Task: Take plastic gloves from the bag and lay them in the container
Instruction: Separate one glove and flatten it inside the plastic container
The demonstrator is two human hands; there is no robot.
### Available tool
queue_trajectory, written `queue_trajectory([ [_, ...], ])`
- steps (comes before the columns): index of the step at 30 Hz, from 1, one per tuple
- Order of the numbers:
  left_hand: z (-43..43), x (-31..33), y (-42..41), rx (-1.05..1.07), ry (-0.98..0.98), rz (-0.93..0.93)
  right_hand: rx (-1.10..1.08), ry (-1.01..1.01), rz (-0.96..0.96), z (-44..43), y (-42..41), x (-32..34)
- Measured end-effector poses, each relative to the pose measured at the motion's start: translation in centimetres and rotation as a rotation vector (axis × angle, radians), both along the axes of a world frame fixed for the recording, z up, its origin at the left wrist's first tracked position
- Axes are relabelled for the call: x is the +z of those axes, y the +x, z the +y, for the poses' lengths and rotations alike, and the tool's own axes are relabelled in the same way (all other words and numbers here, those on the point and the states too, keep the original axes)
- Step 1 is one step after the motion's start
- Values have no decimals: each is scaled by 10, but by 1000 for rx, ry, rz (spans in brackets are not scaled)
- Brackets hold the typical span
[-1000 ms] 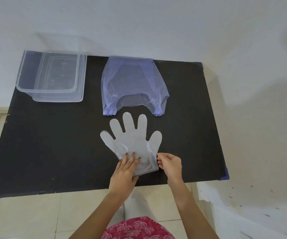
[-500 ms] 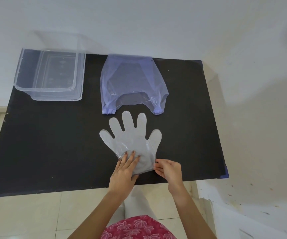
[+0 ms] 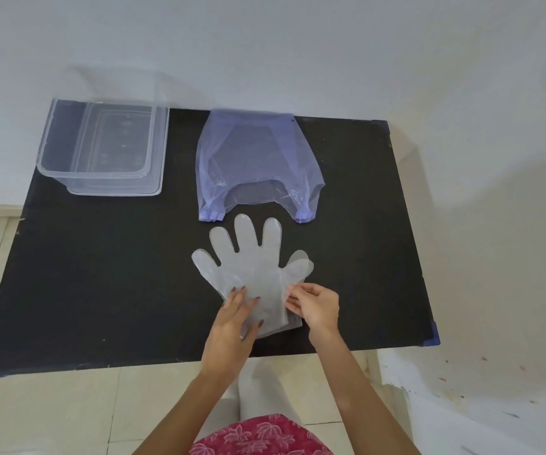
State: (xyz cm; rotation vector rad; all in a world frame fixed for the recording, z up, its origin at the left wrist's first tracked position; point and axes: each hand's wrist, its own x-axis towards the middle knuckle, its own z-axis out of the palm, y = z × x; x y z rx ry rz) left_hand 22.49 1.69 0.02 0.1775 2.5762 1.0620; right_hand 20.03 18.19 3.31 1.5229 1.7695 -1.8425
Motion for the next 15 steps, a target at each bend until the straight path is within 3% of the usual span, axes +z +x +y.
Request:
queue_trajectory([
  [3, -6, 19, 1, 371, 194, -37, -70, -115, 16, -2, -1, 12],
  [7, -17, 31, -4, 722, 364, -264, -147, -302, 41, -3, -3, 30],
  [10, -17, 38, -9, 785, 489, -424, -188, -401, 23, 0, -5, 38],
  [15, -8, 47, -10, 734, 575, -531, -214, -488, 12, 7, -4, 44],
])
